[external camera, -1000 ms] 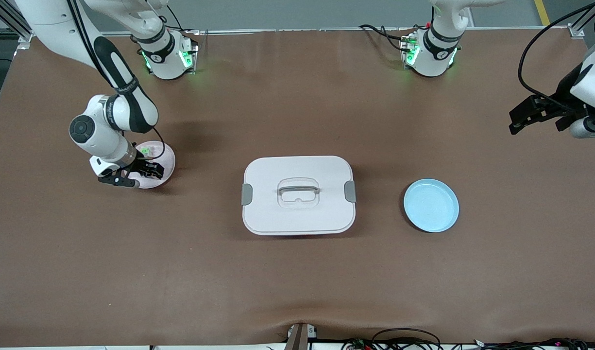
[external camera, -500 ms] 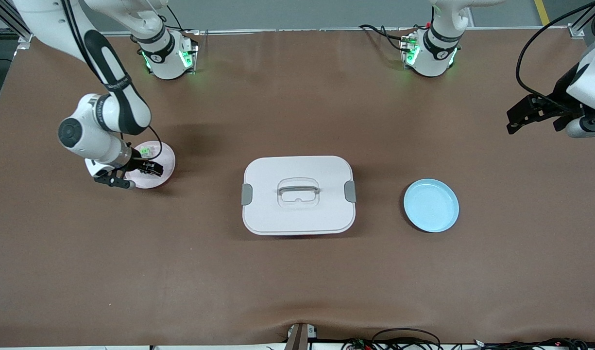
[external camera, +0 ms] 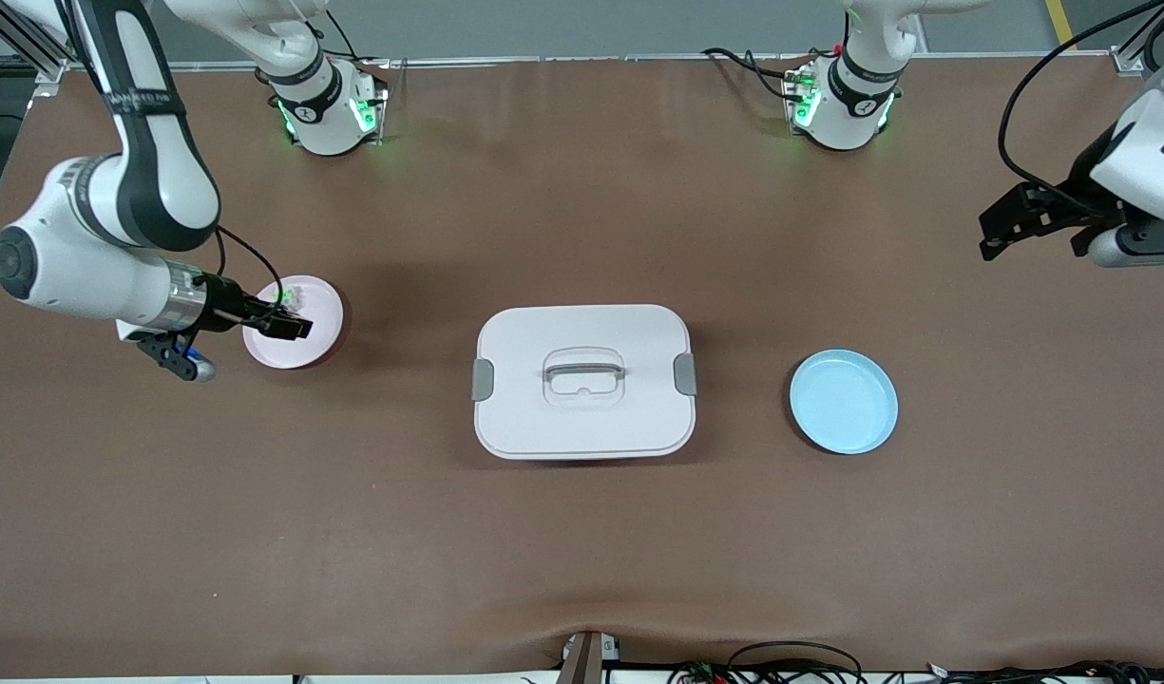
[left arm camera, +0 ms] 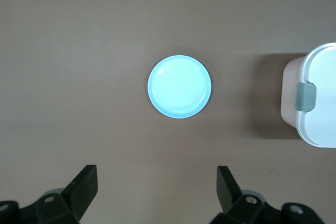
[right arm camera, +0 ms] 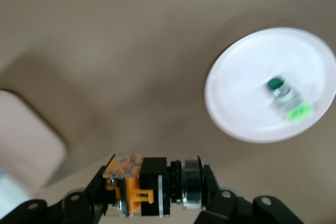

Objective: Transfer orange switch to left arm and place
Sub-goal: 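Carry the switch over the white box while the left gripper approaches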

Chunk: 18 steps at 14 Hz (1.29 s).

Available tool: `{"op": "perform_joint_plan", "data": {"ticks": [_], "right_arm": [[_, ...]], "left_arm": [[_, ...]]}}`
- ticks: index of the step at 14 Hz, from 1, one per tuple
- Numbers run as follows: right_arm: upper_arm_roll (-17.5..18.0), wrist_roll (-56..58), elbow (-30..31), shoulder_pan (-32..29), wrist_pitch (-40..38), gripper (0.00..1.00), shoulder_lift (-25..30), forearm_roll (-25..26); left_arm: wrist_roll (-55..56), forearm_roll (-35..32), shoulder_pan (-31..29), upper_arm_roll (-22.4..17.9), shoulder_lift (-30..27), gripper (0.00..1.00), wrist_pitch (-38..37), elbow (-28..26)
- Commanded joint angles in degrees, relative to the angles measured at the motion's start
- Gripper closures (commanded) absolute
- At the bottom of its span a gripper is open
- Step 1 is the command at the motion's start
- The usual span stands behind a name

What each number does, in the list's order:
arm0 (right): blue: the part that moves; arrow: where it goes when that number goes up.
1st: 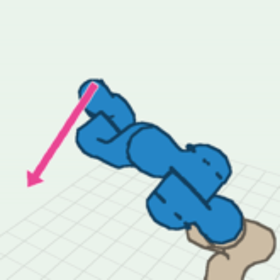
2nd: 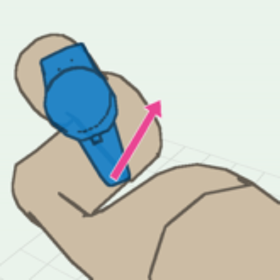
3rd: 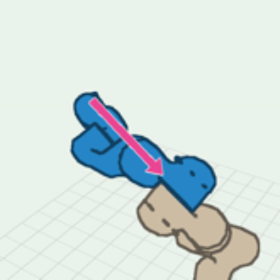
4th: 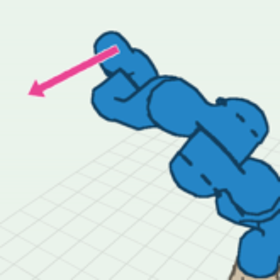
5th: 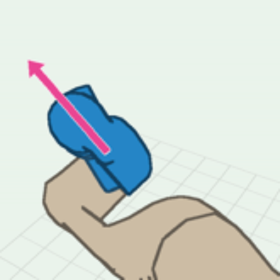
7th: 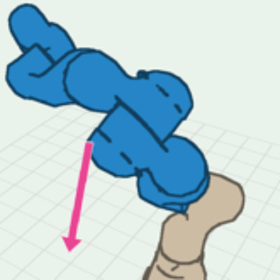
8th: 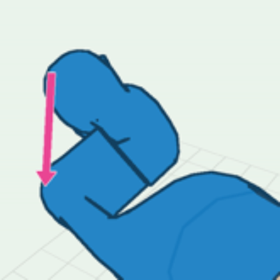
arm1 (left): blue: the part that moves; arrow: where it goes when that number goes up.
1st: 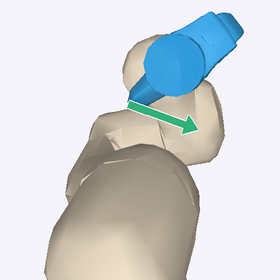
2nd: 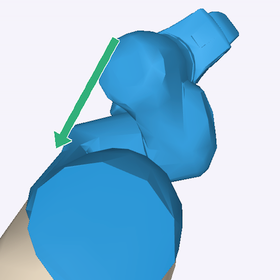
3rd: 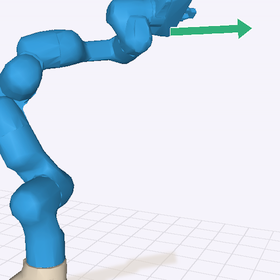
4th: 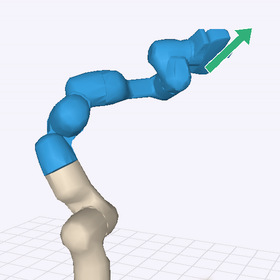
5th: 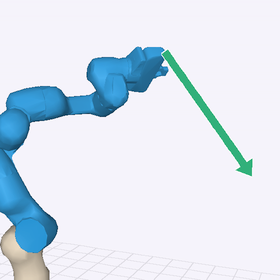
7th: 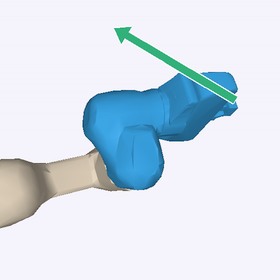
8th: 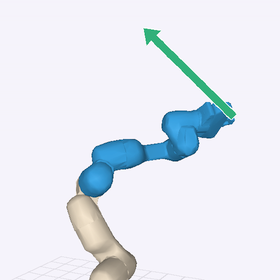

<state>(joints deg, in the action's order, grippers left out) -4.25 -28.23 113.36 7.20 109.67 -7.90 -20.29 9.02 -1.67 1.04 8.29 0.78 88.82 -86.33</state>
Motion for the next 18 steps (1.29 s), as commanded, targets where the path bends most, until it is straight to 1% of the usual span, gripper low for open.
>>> {"op": "perform_joint_plan", "data": {"ticks": [1, 2, 5, 7, 9, 11, 14, 16, 17, 18], "right_arm": [[-0.3, -13.5, -8.7, 4.9, -4.1, 1.00, -1.6, -2.3], [-0.3, -17.3, -10.3, 6.2, -4.2, 1.00, -1.8, -4.0], [-0.4, -28.4, -15.7, 10.4, -3.9, 1.00, -3.8, -7.7], [-0.4, -35.9, -20.1, 13.4, -3.6, 1.00, -6.5, -8.4], [-0.4, -42.9, -24.7, 15.7, -3.6, 1.00, -9.0, -9.7], [-0.4, -49.2, -28.0, 17.8, -3.4, 1.00, -11.8, -10.6], [-0.4, -58.7, -35.8, 21.2, -3.2, 1.00, -17.1, -11.6], [-0.3, -64.4, -39.5, 22.9, -3.2, 1.00, -19.3, -11.7], [-0.4, -67.2, -40.9, 23.7, -3.1, 1.00, -20.1, -12.0], [-0.3, -69.7, -42.7, 24.2, -3.1, 1.00, -20.8, -12.4]], "left_arm": [[0.4, 1.2, 3.3, 0.4, 1.0, 0.00, -0.5, 1.0], [0.5, 1.5, 4.3, 0.5, 1.0, 0.00, -0.4, 1.0], [3.0, 6.8, 5.5, 1.4, 0.9, 0.00, 0.6, 0.5], [3.3, 10.3, 5.3, 2.1, 0.6, 0.00, 2.6, 0.0], [3.3, 14.8, 5.3, 2.3, -0.2, 0.00, 6.9, -3.0], [3.2, 18.8, 5.4, 2.4, -0.9, 0.00, 10.0, -4.5], [2.6, 23.3, 5.1, 4.1, -1.2, 0.00, 14.1, -7.4], [1.6, 28.1, 5.4, 4.5, -1.4, 0.00, 19.1, -10.7], [0.9, 30.0, 5.2, 5.9, -1.3, 0.00, 22.2, -12.3], [0.8, 32.1, 5.2, 6.3, -1.3, 0.00, 24.4, -13.4]]}}
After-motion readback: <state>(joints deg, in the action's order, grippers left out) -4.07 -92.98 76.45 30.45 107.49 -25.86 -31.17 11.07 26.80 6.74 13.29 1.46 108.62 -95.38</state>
